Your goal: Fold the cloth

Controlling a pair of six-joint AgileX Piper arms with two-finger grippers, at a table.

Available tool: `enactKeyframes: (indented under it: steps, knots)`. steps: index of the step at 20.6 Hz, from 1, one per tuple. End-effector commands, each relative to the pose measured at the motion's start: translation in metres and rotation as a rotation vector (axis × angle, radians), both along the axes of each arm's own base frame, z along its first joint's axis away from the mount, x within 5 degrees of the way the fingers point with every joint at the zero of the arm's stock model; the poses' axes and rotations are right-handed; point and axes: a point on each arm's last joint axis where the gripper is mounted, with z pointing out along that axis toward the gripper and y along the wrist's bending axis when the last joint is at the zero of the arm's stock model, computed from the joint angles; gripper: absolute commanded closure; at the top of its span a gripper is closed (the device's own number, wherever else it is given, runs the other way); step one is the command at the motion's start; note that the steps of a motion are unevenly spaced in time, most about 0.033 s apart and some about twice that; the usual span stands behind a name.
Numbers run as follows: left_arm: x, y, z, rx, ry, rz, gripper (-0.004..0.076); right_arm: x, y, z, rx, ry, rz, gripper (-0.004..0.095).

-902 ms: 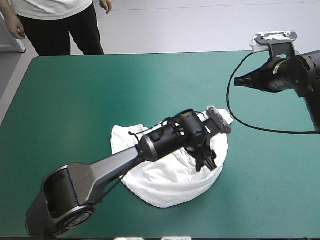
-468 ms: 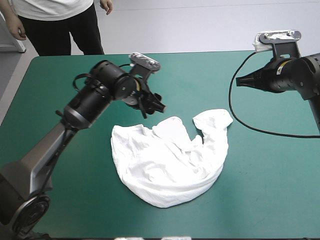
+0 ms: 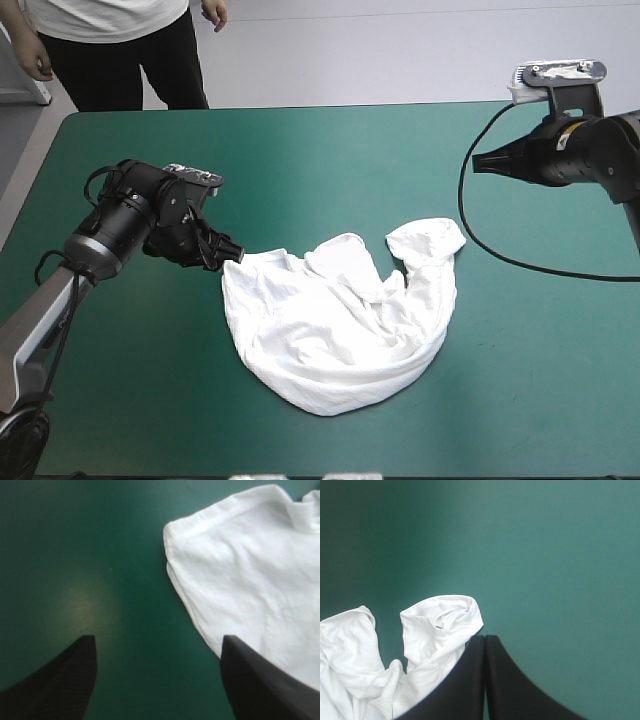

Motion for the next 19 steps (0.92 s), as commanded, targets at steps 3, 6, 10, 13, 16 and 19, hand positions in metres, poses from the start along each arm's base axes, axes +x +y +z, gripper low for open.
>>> enactKeyframes:
  steps: [3,6,10,13,16,19]
  knots:
    - [0.015,0.003,-0.010,-0.033,0.004,0.030,0.0219,-0.014,-0.005,0.017,0.007,-0.065,-0.010,0.0925]
    - [0.036,-0.006,-0.042,-0.089,0.075,0.026,0.0219,-0.014,-0.005,0.017,0.007,-0.065,-0.010,0.0925]
    - [0.056,-0.013,-0.077,-0.084,0.122,0.014,0.0219,-0.014,-0.005,0.017,0.007,-0.065,-0.010,0.0926]
    - [0.065,-0.008,-0.100,-0.064,0.175,0.045,0.0219,-0.014,-0.006,0.017,0.004,-0.066,-0.012,0.0925]
    - [0.072,-0.008,-0.116,-0.067,0.193,0.043,0.0236,-0.014,-0.006,0.017,0.004,-0.066,-0.012,0.0926]
    - [0.075,-0.012,-0.128,-0.089,0.222,0.050,0.0449,-0.012,-0.004,0.013,0.011,-0.051,-0.006,0.0924]
